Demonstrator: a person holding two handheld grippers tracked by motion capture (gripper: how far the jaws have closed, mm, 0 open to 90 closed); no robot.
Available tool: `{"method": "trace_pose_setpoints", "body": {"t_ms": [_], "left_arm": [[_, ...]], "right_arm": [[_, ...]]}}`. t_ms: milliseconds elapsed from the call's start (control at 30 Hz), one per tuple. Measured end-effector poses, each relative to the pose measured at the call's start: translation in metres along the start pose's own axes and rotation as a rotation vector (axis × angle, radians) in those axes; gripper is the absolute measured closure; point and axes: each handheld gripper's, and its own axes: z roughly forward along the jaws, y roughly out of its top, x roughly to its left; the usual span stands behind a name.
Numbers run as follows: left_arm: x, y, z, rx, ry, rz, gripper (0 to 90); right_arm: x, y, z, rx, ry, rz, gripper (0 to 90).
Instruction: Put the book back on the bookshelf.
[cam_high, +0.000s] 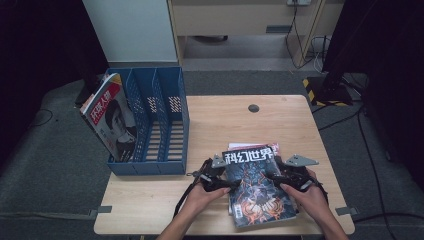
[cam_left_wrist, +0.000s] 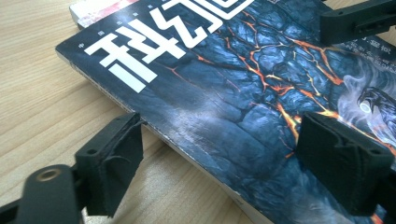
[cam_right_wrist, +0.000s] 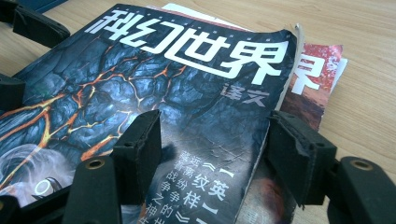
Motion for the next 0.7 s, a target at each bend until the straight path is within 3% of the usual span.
{"method": "trace_pose_setpoints", "body": {"t_ms": [100, 367, 500, 700], "left_arm": [[0.006, -0.001, 0.002, 0.013, -0.039, -0.052, 10.6], [0.011, -0.001, 0.007, 0.009, -0.090, -0.083, 10.4], [0.009, 0.003, 0.005, 0.024, -0.068, -0.074, 11.8], [0.012, 0.008, -0.007, 0.000, -0.049, -0.078, 28.5]], "right_arm": [[0.000, 0.000, 0.000, -0.002, 0.000, 0.001, 36.1], [0.001, 0.000, 0.001, 0.001, 0.010, 0.002, 36.0], [0.001, -0.001, 0.001, -0.004, 0.010, 0.004, 35.9], [-0.002, -0.002, 0.002, -0.005, 0.035, 0.033, 35.4]]}}
